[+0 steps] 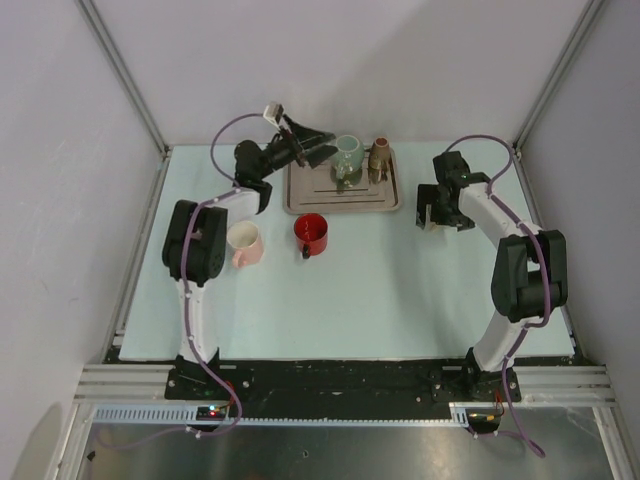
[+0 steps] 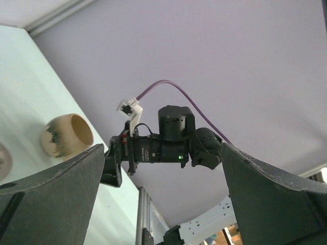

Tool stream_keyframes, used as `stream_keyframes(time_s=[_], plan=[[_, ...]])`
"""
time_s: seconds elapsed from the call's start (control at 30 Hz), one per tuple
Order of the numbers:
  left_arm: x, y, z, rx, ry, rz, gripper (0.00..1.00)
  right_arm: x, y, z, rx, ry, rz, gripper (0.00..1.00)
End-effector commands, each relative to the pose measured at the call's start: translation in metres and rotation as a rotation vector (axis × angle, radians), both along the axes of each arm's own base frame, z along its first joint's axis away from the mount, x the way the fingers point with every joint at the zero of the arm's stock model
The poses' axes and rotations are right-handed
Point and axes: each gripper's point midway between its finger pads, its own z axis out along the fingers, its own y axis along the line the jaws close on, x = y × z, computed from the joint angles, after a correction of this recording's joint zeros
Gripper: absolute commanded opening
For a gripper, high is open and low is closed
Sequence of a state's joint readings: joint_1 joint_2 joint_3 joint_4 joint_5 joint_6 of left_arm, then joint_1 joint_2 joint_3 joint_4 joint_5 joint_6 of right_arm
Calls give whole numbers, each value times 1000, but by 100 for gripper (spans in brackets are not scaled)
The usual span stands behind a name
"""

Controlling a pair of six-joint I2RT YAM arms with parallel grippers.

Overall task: Turn the mug right side up
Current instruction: Place the cup at the center of the board.

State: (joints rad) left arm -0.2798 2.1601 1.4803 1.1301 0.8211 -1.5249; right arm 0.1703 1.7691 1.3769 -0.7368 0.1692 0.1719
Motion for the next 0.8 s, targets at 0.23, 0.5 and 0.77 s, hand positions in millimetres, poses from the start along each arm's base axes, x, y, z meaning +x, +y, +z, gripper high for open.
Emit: stream_keyframes(time_s=[0.23,0.5,0.77], plan=[[-15,59,23,123,-140,100,98,41,-6,2,-21,-176,-167,94],[-23,90,22,153,-159,157,98,43,-20,-16,-13,-139,-201,81],[-28,112,14,222,-146,240,98,45,-31,-28,-5,-126,-198,74]])
